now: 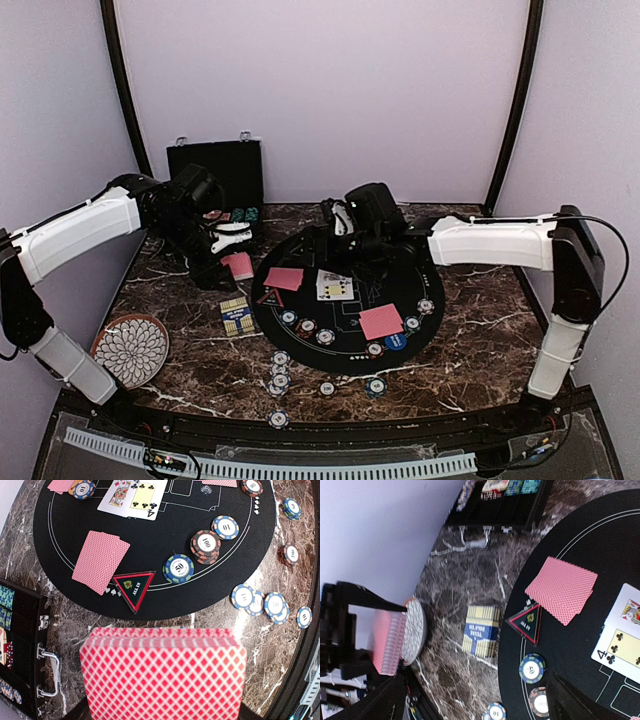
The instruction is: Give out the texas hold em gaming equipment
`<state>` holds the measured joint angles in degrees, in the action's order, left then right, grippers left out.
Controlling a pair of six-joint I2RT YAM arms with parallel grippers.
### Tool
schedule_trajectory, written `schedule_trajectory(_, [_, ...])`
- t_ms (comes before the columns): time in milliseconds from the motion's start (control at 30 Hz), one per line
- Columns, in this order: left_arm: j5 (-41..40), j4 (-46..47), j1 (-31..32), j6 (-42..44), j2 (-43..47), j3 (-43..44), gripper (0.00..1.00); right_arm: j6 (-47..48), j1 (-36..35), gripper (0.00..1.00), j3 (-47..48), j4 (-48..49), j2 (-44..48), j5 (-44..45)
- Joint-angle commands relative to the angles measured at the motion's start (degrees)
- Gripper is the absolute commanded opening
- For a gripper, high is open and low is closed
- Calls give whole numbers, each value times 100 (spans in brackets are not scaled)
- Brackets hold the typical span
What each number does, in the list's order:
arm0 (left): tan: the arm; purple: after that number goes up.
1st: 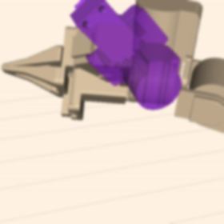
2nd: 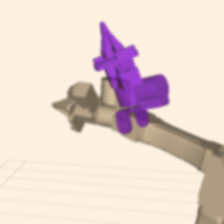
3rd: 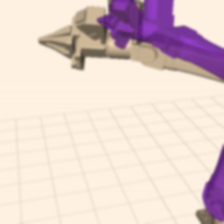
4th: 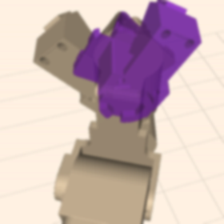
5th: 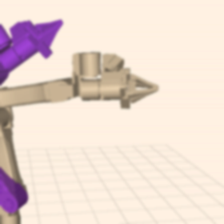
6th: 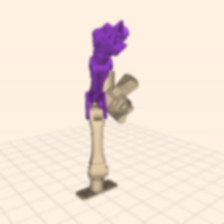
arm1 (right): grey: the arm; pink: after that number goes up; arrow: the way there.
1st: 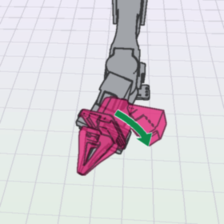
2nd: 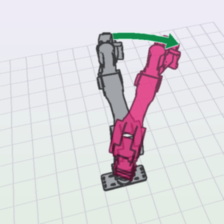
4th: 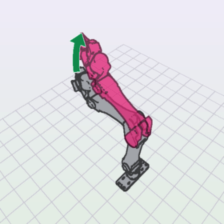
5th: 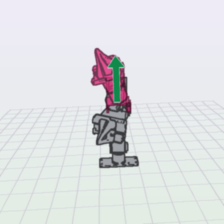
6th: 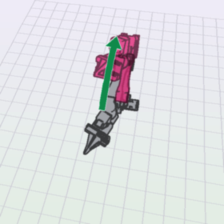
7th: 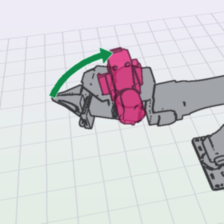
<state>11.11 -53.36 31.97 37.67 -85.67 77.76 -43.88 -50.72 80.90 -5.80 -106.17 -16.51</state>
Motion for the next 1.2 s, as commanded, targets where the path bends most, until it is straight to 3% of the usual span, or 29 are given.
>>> schedule_trajectory(0, [44, -61, -44, -23, 232, 131, 0, -969, -275, 98, -1189, 1428, 607, 804])
schedule_trajectory(167, [48, -66, -45, -15, 192, 145, 0, -1443, -414, 98, -1652, 1672, 1058, 1227])
schedule_trajectory(300, [44, -43, -41, -27, 181, 146, 0, -2006, -288, 98, -1897, 2051, 889, 575])
schedule_trajectory(367, [59, -56, -41, -43, 174, 178, 0, -2165, -225, 98, -2129, 3129, 794, 20])
schedule_trajectory(533, [86, -92, -44, -47, 177, 188, 0, -1235, -184, 98, -694, 1780, 191, -349])
schedule_trajectory(767, [137, -121, -41, -54, 155, 281, 0, -1473, -175, 86, -166, 2385, -630, -1454])
schedule_trajectory(1167, [225, -130, -47, -60, 149, 282, 0, -1575, -219, 81, 161, 2680, -993, -2060])
